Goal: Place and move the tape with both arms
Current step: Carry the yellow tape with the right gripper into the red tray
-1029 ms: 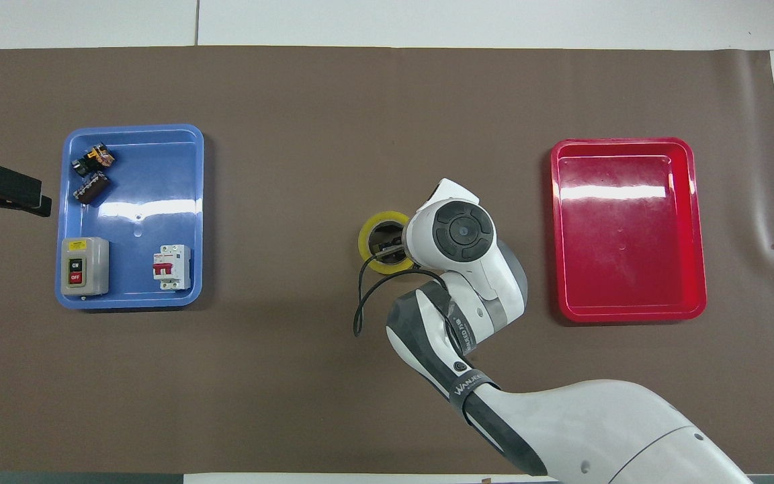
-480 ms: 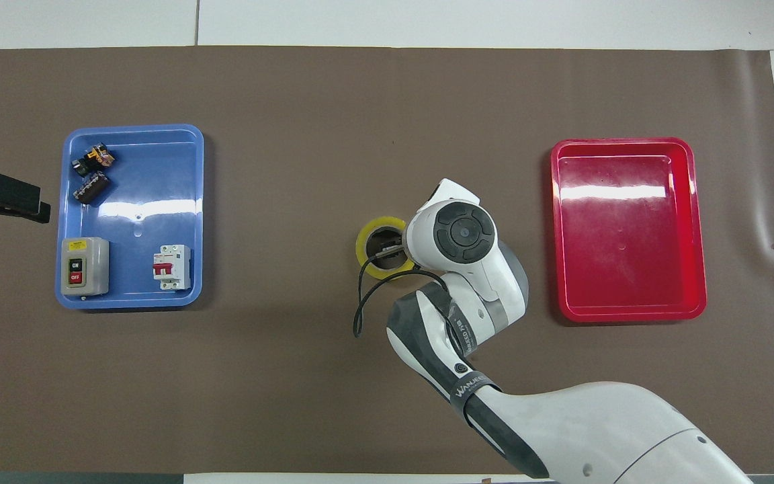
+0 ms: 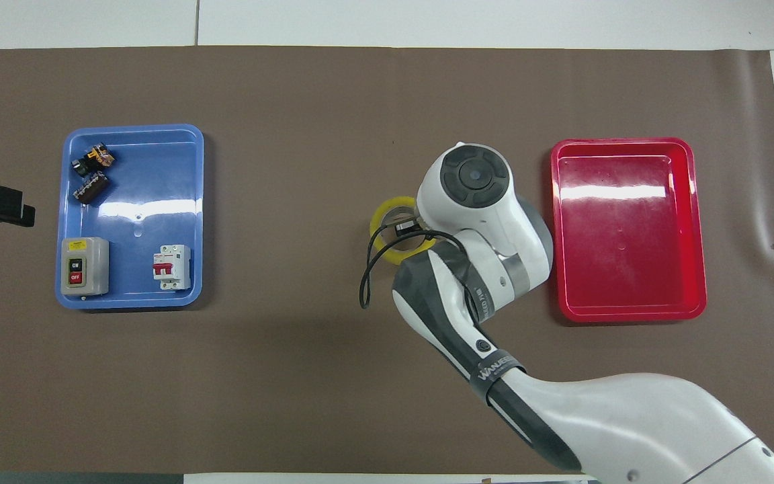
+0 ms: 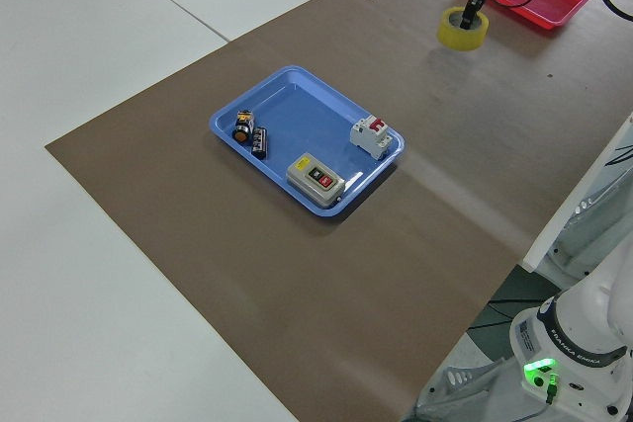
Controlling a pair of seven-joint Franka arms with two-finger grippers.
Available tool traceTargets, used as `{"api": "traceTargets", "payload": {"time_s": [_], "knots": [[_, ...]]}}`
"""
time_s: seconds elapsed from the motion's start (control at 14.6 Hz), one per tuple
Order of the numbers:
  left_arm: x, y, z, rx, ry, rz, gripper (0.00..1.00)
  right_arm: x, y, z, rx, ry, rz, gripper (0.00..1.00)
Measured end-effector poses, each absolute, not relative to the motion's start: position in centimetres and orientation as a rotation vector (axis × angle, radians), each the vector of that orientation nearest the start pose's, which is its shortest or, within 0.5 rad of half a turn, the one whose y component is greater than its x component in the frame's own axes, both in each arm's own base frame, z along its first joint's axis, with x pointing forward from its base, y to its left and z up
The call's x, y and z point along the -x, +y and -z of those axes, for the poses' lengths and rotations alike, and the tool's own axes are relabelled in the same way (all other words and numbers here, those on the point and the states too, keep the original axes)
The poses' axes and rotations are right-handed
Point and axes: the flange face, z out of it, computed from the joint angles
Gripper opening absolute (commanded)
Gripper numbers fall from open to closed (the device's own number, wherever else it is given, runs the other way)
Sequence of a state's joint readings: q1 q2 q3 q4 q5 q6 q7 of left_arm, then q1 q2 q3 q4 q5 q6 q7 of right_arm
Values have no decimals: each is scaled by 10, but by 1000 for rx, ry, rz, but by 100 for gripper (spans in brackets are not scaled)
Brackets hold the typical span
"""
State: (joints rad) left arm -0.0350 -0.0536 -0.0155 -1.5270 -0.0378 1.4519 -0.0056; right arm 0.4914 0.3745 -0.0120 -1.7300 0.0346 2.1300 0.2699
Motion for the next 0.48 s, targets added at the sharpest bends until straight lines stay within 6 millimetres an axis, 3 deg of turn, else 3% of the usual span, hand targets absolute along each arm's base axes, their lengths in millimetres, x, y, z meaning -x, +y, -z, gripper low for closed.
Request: {"api": "traceTargets", "payload": {"time_s": [0.14,0.27,0.48], "knots": [[-525,-31,-664,3177,77,-28,100,-603,253,-407,3117,-247,5,0],[-527,-30,-663,3177,74,-21,100,-613,189,-437,3122,-290,-39,0],[-538,-31,-651,3177,73,-35,100,-623,95,-452,3106,-410,-66,0]]}}
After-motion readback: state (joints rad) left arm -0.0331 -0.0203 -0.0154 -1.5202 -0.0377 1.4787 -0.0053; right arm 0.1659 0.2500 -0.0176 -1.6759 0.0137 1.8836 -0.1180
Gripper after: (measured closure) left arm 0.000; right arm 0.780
